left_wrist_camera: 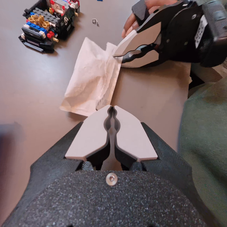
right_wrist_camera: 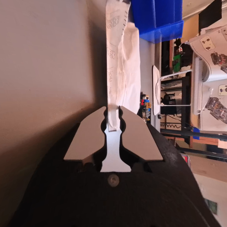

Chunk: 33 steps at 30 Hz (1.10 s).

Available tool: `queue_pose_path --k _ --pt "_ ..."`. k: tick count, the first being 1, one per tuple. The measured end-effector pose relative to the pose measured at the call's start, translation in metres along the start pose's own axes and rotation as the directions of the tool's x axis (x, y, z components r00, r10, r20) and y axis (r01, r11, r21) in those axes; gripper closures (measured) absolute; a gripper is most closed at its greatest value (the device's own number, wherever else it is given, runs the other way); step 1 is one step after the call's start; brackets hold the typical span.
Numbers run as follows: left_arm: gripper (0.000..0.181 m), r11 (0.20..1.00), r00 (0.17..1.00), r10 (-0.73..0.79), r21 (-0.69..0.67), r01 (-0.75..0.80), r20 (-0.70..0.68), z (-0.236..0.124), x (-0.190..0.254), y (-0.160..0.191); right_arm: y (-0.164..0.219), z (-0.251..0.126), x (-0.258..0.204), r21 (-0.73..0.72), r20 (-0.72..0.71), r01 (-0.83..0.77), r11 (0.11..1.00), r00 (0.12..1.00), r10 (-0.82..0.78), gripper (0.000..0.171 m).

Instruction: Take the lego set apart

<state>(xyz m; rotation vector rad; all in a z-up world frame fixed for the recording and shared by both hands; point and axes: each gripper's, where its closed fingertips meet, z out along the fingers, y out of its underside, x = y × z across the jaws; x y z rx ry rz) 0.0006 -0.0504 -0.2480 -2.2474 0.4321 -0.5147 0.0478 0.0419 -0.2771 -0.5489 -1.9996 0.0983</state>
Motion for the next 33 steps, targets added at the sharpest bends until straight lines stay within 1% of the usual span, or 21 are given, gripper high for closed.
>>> queue_pose_path --k 1,3,4,5,7,9,10,12,15,16,17,18,19,20,23,24,25,27,29,31,33 --pt "0.181 1.000 1.000 0.017 0.016 -0.017 0.009 -0.002 0.000 -0.002 0.002 0.002 0.002 -0.018 -0.006 0.012 1.000 1.000 -0.012 0.156" --pt "0.181 0.996 0.996 0.071 0.051 -0.073 0.053 -0.007 -0.003 -0.008 0.001 0.002 0.011 -0.020 -0.047 0.004 1.000 0.999 -0.005 0.167" --pt "0.172 0.991 0.991 0.106 0.069 -0.112 0.085 -0.010 -0.004 -0.012 -0.002 0.001 0.015 -0.005 -0.046 -0.027 1.000 0.999 0.027 0.169" --pt "0.138 0.982 0.981 0.152 0.094 -0.164 0.119 -0.013 -0.003 -0.017 -0.005 -0.002 0.017 0.007 -0.018 -0.082 0.997 0.996 0.082 0.170" --pt "0.119 0.937 0.921 0.288 0.119 -0.328 0.264 -0.021 -0.006 -0.030 -0.011 -0.008 0.022 0.014 0.079 -0.220 0.975 0.973 0.218 0.170" --pt "0.105 0.881 0.830 0.420 0.055 -0.471 0.368 -0.025 -0.006 -0.039 -0.018 -0.015 0.029 0.026 0.156 -0.293 0.956 0.946 0.286 0.170" --pt "0.107 0.859 0.806 0.469 0.025 -0.511 0.362 -0.022 -0.003 -0.039 -0.021 -0.017 0.031 0.022 0.191 -0.325 0.946 0.930 0.315 0.170" --pt "0.119 0.819 0.767 0.544 -0.014 -0.574 0.340 -0.014 0.002 -0.039 -0.027 -0.021 0.034 -0.005 0.270 -0.393 0.919 0.885 0.380 0.170" --pt "0.135 0.726 0.634 0.671 -0.170 -0.666 0.384 -0.009 -0.009 -0.034 -0.033 -0.023 0.036 -0.045 0.349 -0.467 0.883 0.821 0.452 0.171" --pt "0.145 0.694 0.588 0.706 -0.224 -0.684 0.395 -0.008 -0.014 -0.031 -0.035 -0.024 0.036 -0.048 0.371 -0.490 0.870 0.800 0.471 0.171" --pt "0.165 0.669 0.546 0.729 -0.259 -0.697 0.412 -0.009 -0.018 -0.030 -0.037 -0.025 0.037 -0.051 0.392 -0.509 0.859 0.781 0.486 0.171" --pt "0.173 0.648 0.520 0.746 -0.273 -0.711 0.417 -0.010 -0.019 -0.031 -0.037 -0.025 0.038 -0.053 0.406 -0.520 0.852 0.769 0.494 0.170" --pt "0.178 0.652 0.527 0.742 -0.265 -0.710 0.414 -0.011 -0.017 -0.032 -0.037 -0.025 0.041 -0.052 0.407 -0.527 0.848 0.764 0.500 0.171" --pt "0.181 0.677 0.564 0.722 -0.240 -0.695 0.400 -0.012 -0.014 -0.034 -0.037 -0.025 0.045 -0.053 0.412 -0.532 0.845 0.759 0.504 0.170" --pt "0.180 0.791 0.719 0.598 -0.116 -0.601 0.352 -0.029 -0.007 -0.048 -0.047 -0.034 0.073 0.026 0.389 -0.582 0.813 0.755 0.528 0.169" --pt "0.180 0.826 0.764 0.546 -0.068 -0.560 0.343 -0.041 -0.008 -0.057 -0.052 -0.039 0.090 0.080 0.365 -0.617 0.783 0.749 0.553 0.163" --pt "0.180 0.854 0.797 0.497 -0.030 -0.520 0.342 -0.056 -0.011 -0.067 -0.055 -0.045 0.109 0.130 0.342 -0.653 0.746 0.736 0.584 0.151" --pt "0.180 0.909 0.851 0.368 0.047 -0.414 0.374 -0.096 -0.031 -0.087 -0.056 -0.059 0.142 0.219 0.308 -0.711 0.668 0.700 0.644 0.132" --pt "0.180 0.952 0.876 0.210 0.113 -0.284 0.435 -0.146 -0.068 -0.102 -0.046 -0.071 0.166 0.274 0.270 -0.751 0.601 0.659 0.702 0.132" --pt "0.180 0.971 0.865 0.048 0.181 -0.158 0.500 -0.202 -0.115 -0.110 -0.028 -0.077 0.174 0.295 0.231 -0.780 0.552 0.619 0.751 0.129" --pt "0.180 0.970 0.831 -0.097 0.240 -0.046 0.548 -0.252 -0.165 -0.112 -0.009 -0.076 0.172 0.294 0.200 -0.806 0.513 0.577 0.792 0.126"
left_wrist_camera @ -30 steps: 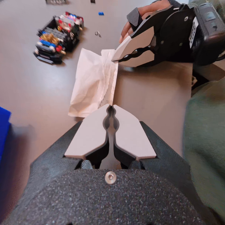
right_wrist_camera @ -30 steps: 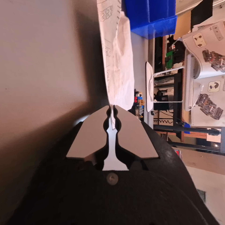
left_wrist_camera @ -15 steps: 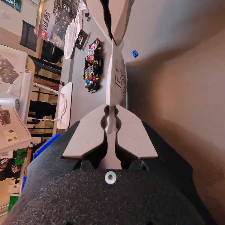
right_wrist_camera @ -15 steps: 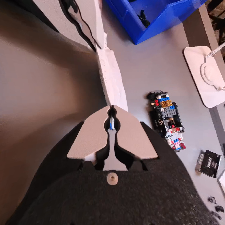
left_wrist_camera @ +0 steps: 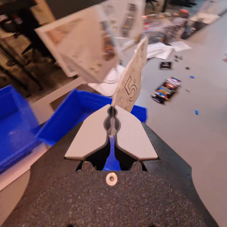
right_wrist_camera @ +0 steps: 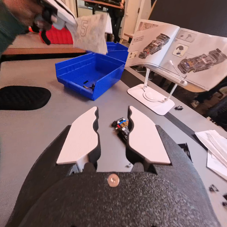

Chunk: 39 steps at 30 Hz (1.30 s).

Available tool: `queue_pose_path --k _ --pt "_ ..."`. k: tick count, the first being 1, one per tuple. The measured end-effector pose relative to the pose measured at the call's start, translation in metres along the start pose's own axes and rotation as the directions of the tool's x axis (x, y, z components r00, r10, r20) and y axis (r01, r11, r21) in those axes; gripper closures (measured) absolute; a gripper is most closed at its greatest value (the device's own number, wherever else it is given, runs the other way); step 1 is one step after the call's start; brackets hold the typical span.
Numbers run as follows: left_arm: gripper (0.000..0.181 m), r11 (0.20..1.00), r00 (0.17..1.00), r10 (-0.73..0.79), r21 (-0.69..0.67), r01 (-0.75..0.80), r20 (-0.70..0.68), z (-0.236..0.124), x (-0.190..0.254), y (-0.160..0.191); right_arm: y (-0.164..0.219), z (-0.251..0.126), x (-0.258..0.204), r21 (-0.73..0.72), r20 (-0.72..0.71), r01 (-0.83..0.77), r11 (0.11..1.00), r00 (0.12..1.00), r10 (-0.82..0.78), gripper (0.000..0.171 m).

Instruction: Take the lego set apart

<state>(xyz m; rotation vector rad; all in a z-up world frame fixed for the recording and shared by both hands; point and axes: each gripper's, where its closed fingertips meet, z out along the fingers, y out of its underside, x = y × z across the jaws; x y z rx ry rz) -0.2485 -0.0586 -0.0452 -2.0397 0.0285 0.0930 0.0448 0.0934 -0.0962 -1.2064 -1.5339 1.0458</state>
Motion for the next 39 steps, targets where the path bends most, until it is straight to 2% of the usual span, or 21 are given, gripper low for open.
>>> queue_pose_path --k 4,9,13,16,20,24,29,31,34,35,37,39 --pt "0.180 0.985 0.965 -0.172 0.008 0.174 0.197 -0.007 -0.130 -0.009 0.042 -0.011 0.029 -0.031 -0.155 -0.030 0.999 0.988 0.025 0.128" --pt "0.180 0.950 0.882 -0.300 0.024 0.313 0.364 0.019 -0.257 0.012 0.082 -0.028 0.051 -0.025 -0.287 -0.144 0.989 0.949 0.131 0.145" --pt "0.180 0.900 0.814 -0.385 -0.019 0.436 0.434 0.058 -0.322 0.061 0.107 -0.040 0.060 -0.055 -0.346 -0.219 0.974 0.919 0.187 0.147" --pt "0.180 0.856 0.783 -0.442 -0.054 0.514 0.438 0.088 -0.341 0.101 0.122 -0.042 0.060 -0.095 -0.363 -0.250 0.964 0.910 0.201 0.148" --pt "0.180 0.828 0.769 -0.465 -0.092 0.553 0.437 0.117 -0.343 0.141 0.134 -0.038 0.060 -0.130 -0.362 -0.259 0.957 0.911 0.198 0.148" --pt "0.179 0.844 0.779 -0.451 -0.076 0.531 0.436 0.126 -0.340 0.148 0.133 -0.031 0.059 -0.134 -0.337 -0.253 0.958 0.921 0.196 0.148" --pt "0.150 0.890 0.808 -0.385 -0.051 0.452 0.446 0.118 -0.336 0.135 0.125 -0.027 0.058 -0.098 -0.325 -0.232 0.968 0.927 0.189 0.148" --pt "0.144 0.917 0.819 -0.367 0.021 0.399 0.441 0.106 -0.332 0.111 0.119 -0.030 0.056 -0.070 -0.332 -0.230 0.971 0.923 0.195 0.147" --pt "0.149 0.955 0.880 -0.295 0.147 0.258 0.373 0.080 -0.295 0.051 0.110 -0.037 0.053 -0.039 -0.325 -0.214 0.976 0.926 0.191 0.142" --pt "0.155 0.965 0.904 -0.247 0.176 0.196 0.350 0.071 -0.273 0.031 0.109 -0.039 0.052 -0.041 -0.321 -0.206 0.978 0.929 0.183 0.140" --pt "0.181 0.971 0.957 -0.120 0.231 0.058 0.263 0.054 -0.213 -0.003 0.110 -0.041 0.047 -0.058 -0.310 -0.189 0.980 0.937 0.162 0.135" --pt "0.181 0.964 0.984 -0.017 0.264 -0.031 0.179 0.041 -0.146 -0.022 0.114 -0.039 0.042 -0.079 -0.290 -0.171 0.982 0.947 0.141 0.134"
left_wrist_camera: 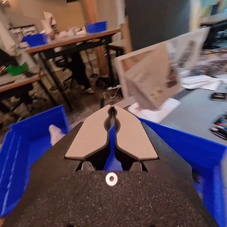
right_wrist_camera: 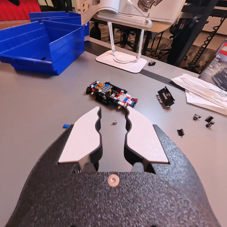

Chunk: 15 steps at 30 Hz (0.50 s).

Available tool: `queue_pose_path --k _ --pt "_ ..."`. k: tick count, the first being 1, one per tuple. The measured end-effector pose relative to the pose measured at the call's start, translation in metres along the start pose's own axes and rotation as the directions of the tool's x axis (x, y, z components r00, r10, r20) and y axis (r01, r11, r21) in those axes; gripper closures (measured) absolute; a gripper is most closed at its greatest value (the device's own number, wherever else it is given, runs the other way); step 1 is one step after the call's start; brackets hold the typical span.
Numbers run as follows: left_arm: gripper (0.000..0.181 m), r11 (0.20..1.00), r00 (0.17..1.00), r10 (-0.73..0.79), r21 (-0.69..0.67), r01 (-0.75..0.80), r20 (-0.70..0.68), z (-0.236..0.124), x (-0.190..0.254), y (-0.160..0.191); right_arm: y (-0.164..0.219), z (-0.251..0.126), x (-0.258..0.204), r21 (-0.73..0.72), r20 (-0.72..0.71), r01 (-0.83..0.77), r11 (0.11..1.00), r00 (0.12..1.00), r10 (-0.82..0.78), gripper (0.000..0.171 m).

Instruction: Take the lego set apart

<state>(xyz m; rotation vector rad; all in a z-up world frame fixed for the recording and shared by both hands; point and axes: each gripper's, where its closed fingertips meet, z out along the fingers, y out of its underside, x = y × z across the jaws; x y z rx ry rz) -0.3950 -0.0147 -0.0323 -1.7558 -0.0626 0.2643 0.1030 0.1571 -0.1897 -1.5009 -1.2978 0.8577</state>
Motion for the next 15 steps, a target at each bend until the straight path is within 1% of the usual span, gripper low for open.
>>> queue_pose_path --k 2,3,4,6,7,8,9,11,12,13,14,15 --pt "0.181 0.998 0.992 0.048 0.043 -0.043 -0.120 -0.019 0.072 -0.011 0.007 0.002 -0.007 -0.023 0.029 0.033 0.999 0.999 -0.032 0.134" --pt "0.181 0.997 0.980 0.061 0.055 -0.052 -0.189 -0.027 0.110 -0.011 0.011 0.003 -0.010 -0.042 0.049 0.050 0.998 0.998 -0.048 0.134" --pt "0.181 0.997 0.962 0.069 0.054 -0.057 -0.263 -0.034 0.151 -0.006 0.016 0.005 -0.015 -0.065 0.075 0.069 0.995 0.995 -0.064 0.135" --pt "0.181 0.996 0.914 0.081 0.001 -0.087 -0.397 -0.040 0.229 0.020 0.026 0.009 -0.019 -0.119 0.113 0.121 0.986 0.988 -0.107 0.137" --pt "0.181 0.994 0.892 0.084 -0.019 -0.103 -0.444 -0.040 0.266 0.034 0.031 0.010 -0.018 -0.142 0.121 0.157 0.977 0.983 -0.140 0.149" --pt "0.181 0.991 0.871 0.085 -0.046 -0.122 -0.484 -0.037 0.299 0.051 0.033 0.012 -0.016 -0.154 0.126 0.192 0.969 0.977 -0.173 0.166" --pt "0.181 0.986 0.855 0.086 -0.081 -0.148 -0.512 -0.032 0.329 0.068 0.034 0.015 -0.013 -0.157 0.125 0.211 0.965 0.973 -0.192 0.171" --pt "0.179 0.971 0.812 0.074 -0.143 -0.190 -0.579 -0.019 0.384 0.100 0.030 0.023 -0.007 -0.150 0.125 0.197 0.969 0.976 -0.179 0.171" --pt "0.172 0.962 0.781 0.035 -0.192 -0.196 -0.623 -0.015 0.409 0.115 0.025 0.026 -0.004 -0.121 0.118 0.174 0.977 0.980 -0.160 0.171" --pt "0.169 0.948 0.749 -0.007 -0.243 -0.207 -0.662 -0.013 0.430 0.128 0.021 0.030 0.000 -0.097 0.109 0.138 0.986 0.986 -0.128 0.171" --pt "0.168 0.936 0.727 -0.030 -0.275 -0.221 -0.686 -0.010 0.446 0.139 0.021 0.034 0.003 -0.091 0.108 0.099 0.991 0.990 -0.089 0.161" --pt "0.165 0.920 0.716 -0.035 -0.303 -0.250 -0.697 -0.007 0.457 0.150 0.025 0.037 0.005 -0.101 0.110 0.069 0.992 0.992 -0.058 0.145"
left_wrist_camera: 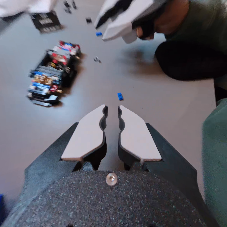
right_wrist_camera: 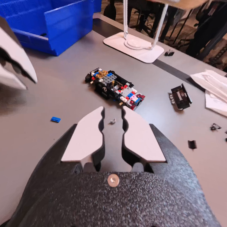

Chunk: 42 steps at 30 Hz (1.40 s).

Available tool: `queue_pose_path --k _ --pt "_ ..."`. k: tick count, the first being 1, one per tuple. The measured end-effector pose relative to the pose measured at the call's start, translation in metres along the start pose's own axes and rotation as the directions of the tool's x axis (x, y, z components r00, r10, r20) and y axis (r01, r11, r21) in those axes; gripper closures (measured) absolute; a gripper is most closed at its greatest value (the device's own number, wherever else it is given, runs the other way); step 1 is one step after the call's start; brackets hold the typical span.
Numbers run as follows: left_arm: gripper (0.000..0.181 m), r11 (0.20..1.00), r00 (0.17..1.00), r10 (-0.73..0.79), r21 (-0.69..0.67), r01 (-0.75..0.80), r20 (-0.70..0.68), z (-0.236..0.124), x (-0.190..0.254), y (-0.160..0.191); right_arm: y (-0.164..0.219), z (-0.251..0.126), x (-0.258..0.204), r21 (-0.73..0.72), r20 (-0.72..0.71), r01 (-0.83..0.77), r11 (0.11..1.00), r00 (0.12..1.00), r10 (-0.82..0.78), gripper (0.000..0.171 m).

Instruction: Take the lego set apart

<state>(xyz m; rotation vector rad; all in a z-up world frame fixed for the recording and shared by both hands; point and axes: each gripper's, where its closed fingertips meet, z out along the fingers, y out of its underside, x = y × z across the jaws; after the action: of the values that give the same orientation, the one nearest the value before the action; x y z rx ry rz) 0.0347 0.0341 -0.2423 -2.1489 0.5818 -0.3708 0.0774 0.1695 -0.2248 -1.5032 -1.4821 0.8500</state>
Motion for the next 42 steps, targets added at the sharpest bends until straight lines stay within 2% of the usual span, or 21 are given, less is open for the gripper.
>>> queue_pose_path --k 2,5,8,11,14,17,20,23,27,34,39,42 --pt "0.161 0.999 1.000 0.001 -0.048 -0.002 -0.009 0.020 0.005 0.005 0.008 0.002 0.003 -0.015 -0.009 -0.015 1.000 1.000 0.015 0.136" --pt "0.151 0.993 0.999 0.006 -0.114 -0.010 -0.038 0.044 0.010 0.005 0.018 0.000 0.006 -0.039 -0.040 -0.001 0.999 0.999 -0.001 0.137" --pt "0.152 0.986 0.997 0.029 -0.163 -0.040 -0.069 0.060 0.015 0.003 0.029 0.000 0.011 -0.097 -0.057 0.000 0.995 0.998 -0.006 0.137" --pt "0.158 0.972 0.996 0.058 -0.224 -0.071 -0.064 0.067 0.013 0.006 0.029 -0.003 0.021 -0.094 -0.105 0.004 0.996 0.994 -0.014 0.138" --pt "0.162 0.969 0.996 0.055 -0.239 -0.070 -0.067 0.065 0.014 0.008 0.029 -0.010 0.034 -0.074 -0.142 -0.046 0.996 0.989 0.035 0.139" --pt "0.173 0.969 0.995 0.041 -0.238 -0.062 -0.093 0.062 0.017 0.011 0.034 -0.016 0.048 -0.064 -0.180 -0.104 0.993 0.980 0.091 0.140" --pt "0.173 0.971 0.991 0.062 -0.223 -0.088 -0.122 0.059 0.019 0.014 0.040 -0.021 0.062 -0.068 -0.233 -0.157 0.985 0.963 0.138 0.140" --pt "0.173 0.969 0.989 0.097 -0.217 -0.119 -0.113 0.053 0.016 0.017 0.056 -0.026 0.078 -0.126 -0.311 -0.211 0.969 0.936 0.164 0.140" --pt "0.173 0.968 0.987 0.092 -0.219 -0.120 -0.131 0.043 0.018 0.025 0.071 -0.024 0.082 -0.184 -0.329 -0.243 0.952 0.928 0.174 0.140" --pt "0.173 0.951 0.983 0.102 -0.276 -0.141 -0.151 0.025 0.012 0.037 0.077 -0.009 0.090 -0.339 -0.277 -0.168 0.926 0.958 0.072 0.142" --pt "0.173 0.963 0.990 0.080 -0.246 -0.106 -0.112 0.015 0.001 0.039 0.077 -0.002 0.088 -0.429 -0.179 -0.226 0.875 0.970 0.163 0.163" --pt "0.173 0.976 0.996 0.055 -0.208 -0.070 -0.077 0.009 -0.009 0.039 0.076 -0.001 0.085 -0.433 -0.151 -0.196 0.880 0.978 0.144 0.163"
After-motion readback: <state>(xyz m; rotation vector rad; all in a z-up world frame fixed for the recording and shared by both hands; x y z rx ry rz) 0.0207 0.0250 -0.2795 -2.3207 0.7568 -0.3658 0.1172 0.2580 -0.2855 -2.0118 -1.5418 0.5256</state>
